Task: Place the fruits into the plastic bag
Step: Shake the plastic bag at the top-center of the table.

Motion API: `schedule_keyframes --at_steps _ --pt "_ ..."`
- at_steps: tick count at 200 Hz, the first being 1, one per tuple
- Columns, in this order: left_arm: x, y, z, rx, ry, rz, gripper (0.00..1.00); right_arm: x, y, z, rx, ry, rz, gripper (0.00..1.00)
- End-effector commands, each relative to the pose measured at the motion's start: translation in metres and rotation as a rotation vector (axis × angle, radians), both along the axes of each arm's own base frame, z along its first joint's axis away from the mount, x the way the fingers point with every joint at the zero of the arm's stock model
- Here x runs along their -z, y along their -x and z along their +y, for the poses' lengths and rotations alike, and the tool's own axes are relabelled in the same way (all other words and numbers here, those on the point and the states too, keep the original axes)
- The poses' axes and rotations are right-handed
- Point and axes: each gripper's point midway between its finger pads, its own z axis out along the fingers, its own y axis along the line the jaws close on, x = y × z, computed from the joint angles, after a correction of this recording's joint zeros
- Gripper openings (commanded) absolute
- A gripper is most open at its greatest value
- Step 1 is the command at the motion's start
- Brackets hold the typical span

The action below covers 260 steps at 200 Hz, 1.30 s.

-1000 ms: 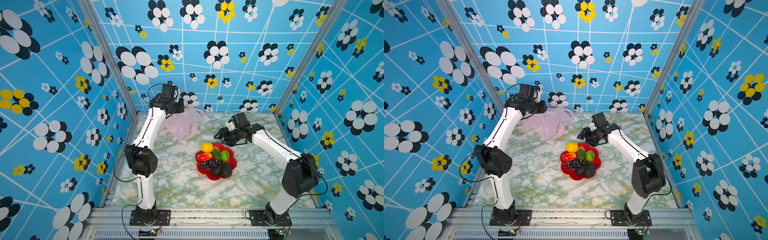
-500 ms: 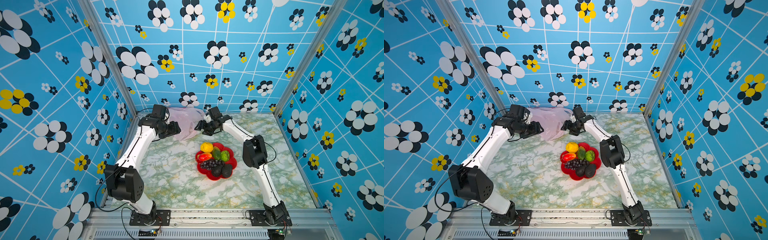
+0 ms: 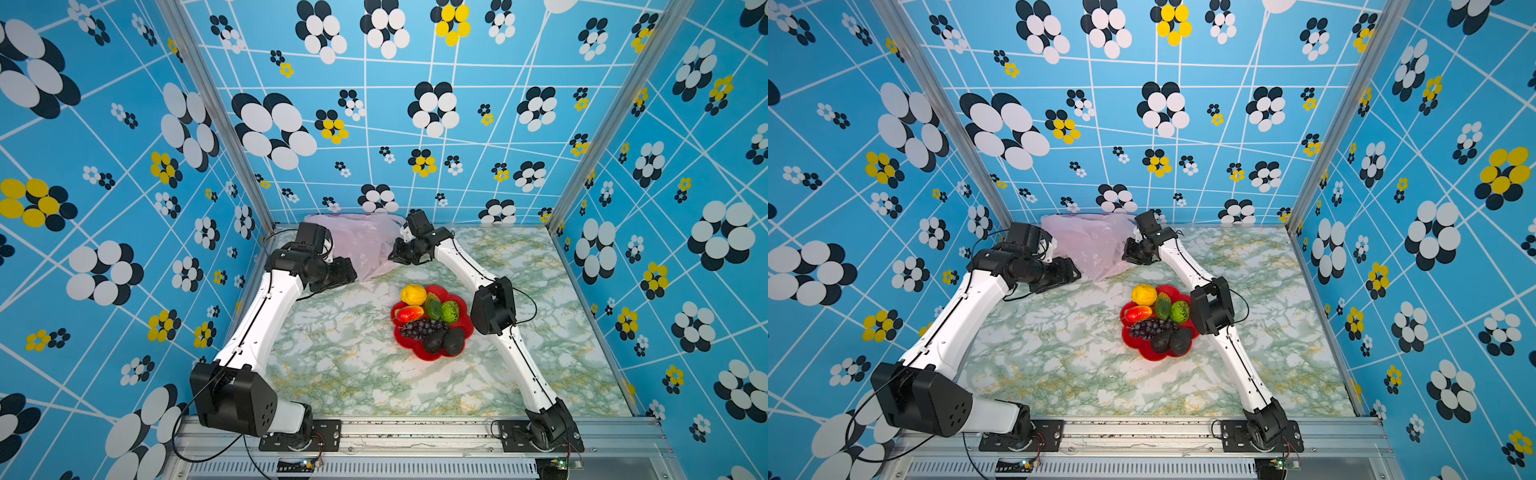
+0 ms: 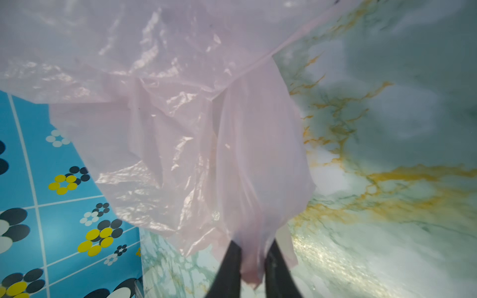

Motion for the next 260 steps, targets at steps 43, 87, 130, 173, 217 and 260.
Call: schedule_keyframes --at_steps 43,87,130,173,217,260 --pt "-0.025 0.024 0.009 -0.002 -0.024 -0.057 0.77 -0.116 -0.016 -0.044 0.099 0.157 -0.302 0.0" --pt "-0.062 0.028 0.003 -0.009 0.049 -0.156 0.85 -0.282 0.002 -0.09 0.171 0.307 -0.731 0.0" --pt "-0.08 0.033 -0.009 -0.007 0.162 -0.226 0.89 -0.378 0.048 -0.065 0.056 0.325 -1.05 0.0" --pt "-0.093 0.034 -0.021 -0.025 0.314 -0.311 0.99 -0.347 0.105 0.004 -0.347 0.462 -1.132 0.0" --pt "-0.111 0.036 -0.02 -0.04 0.338 -0.361 0.99 -0.379 0.096 -0.084 -0.161 0.352 -0.995 0.0" --pt "-0.14 0.034 -0.027 -0.048 0.406 -0.348 0.99 -0.431 0.103 -0.111 -0.081 0.187 -1.08 0.0"
